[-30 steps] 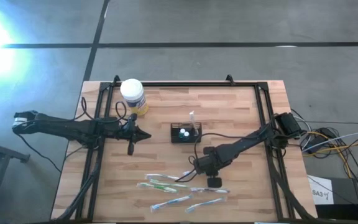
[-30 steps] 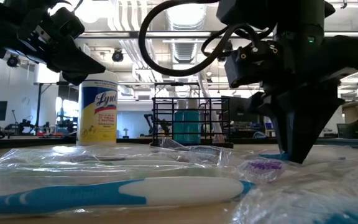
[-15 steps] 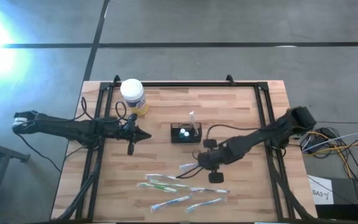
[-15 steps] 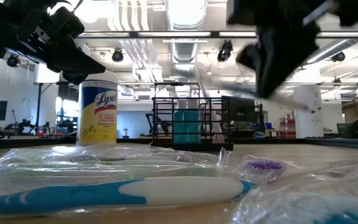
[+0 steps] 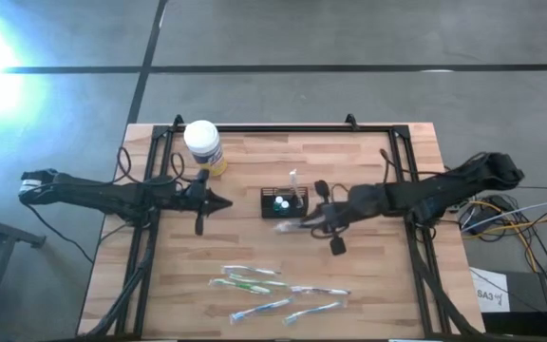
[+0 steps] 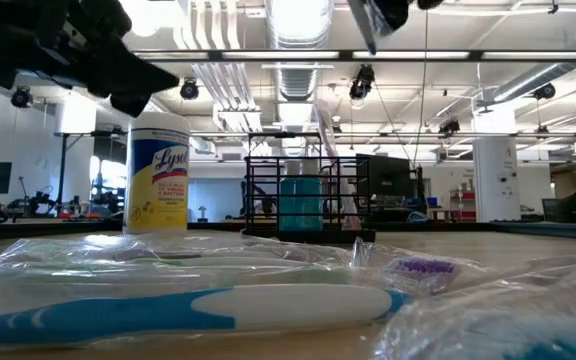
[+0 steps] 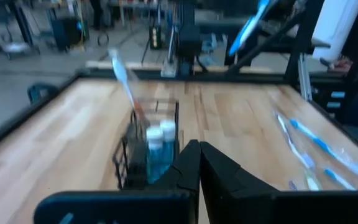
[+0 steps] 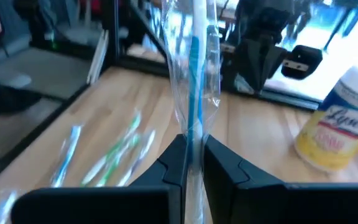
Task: Pick & Place toothbrushing station
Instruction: Put the top blue toothbrush into the black wire organizer
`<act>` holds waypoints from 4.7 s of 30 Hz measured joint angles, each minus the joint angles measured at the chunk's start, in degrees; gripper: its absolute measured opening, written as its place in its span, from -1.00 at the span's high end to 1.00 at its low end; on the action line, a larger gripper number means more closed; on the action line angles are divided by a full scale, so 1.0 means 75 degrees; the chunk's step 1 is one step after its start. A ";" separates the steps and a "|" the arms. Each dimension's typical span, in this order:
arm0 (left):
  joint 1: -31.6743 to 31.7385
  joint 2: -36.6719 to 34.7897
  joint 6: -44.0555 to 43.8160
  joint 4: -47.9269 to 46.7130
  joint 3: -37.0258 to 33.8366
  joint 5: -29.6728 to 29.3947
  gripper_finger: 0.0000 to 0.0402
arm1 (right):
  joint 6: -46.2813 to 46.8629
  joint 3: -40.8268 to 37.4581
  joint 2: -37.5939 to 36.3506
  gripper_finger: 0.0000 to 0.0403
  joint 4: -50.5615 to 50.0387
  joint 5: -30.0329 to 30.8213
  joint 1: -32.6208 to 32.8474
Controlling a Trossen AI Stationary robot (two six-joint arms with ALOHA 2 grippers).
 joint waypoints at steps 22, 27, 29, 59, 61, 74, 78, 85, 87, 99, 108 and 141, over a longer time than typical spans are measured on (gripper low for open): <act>0.0009 0.0744 0.0646 0.2024 0.0211 -0.0162 0.24 | -0.0425 -0.0768 0.1920 0.86 0.4070 0.0294 -0.0572; -0.0003 0.1430 0.0655 0.2165 0.0789 -0.0096 0.02 | -0.0514 -0.0354 0.2560 0.86 0.4429 0.0312 -0.0588; -0.0003 0.1685 0.0690 0.2188 0.1067 0.0027 -0.03 | -0.0514 -0.0261 0.2715 0.86 0.4493 0.0315 -0.0640; -0.0038 0.3812 0.0515 0.2916 0.2393 0.0884 -0.02 | -0.0215 -0.0217 0.2844 0.86 0.4523 0.0883 -0.0819; -0.0038 0.3857 0.0515 0.3037 0.2393 0.0884 0.06 | -0.0214 -0.0217 0.2844 0.86 0.4538 0.0883 -0.0819; -0.0035 0.3937 0.0571 0.3083 0.2387 0.1127 0.90 | -0.0185 -0.0223 0.2844 0.85 0.4501 0.0851 -0.0808; -0.0035 0.3845 0.0570 0.2966 0.2359 0.1167 0.91 | -0.0190 -0.0250 0.2844 0.79 0.4504 0.0835 -0.0808; -0.0035 0.3228 0.0559 0.2087 0.2349 0.1259 0.94 | -0.0208 -0.0277 0.2839 0.50 0.4504 0.0869 -0.0796; -0.0038 0.3036 0.0545 0.1815 0.2347 0.1274 0.94 | -0.0207 -0.0286 0.2808 0.43 0.4492 0.0888 -0.0799; -0.0034 0.0071 0.0171 0.1093 0.0666 0.0212 0.93 | -0.0215 -0.1444 0.1166 0.41 0.4507 0.0885 -0.0522; -0.0026 -0.1842 -0.0085 -0.0476 -0.0087 0.0114 0.94 | -0.0304 -0.3649 -0.0685 0.82 0.5972 0.0478 -0.0466; -0.0017 -0.4053 -0.0344 -0.2021 -0.0816 -0.0407 0.94 | -0.0045 -0.6211 -0.3409 0.96 0.7437 0.1488 -0.0464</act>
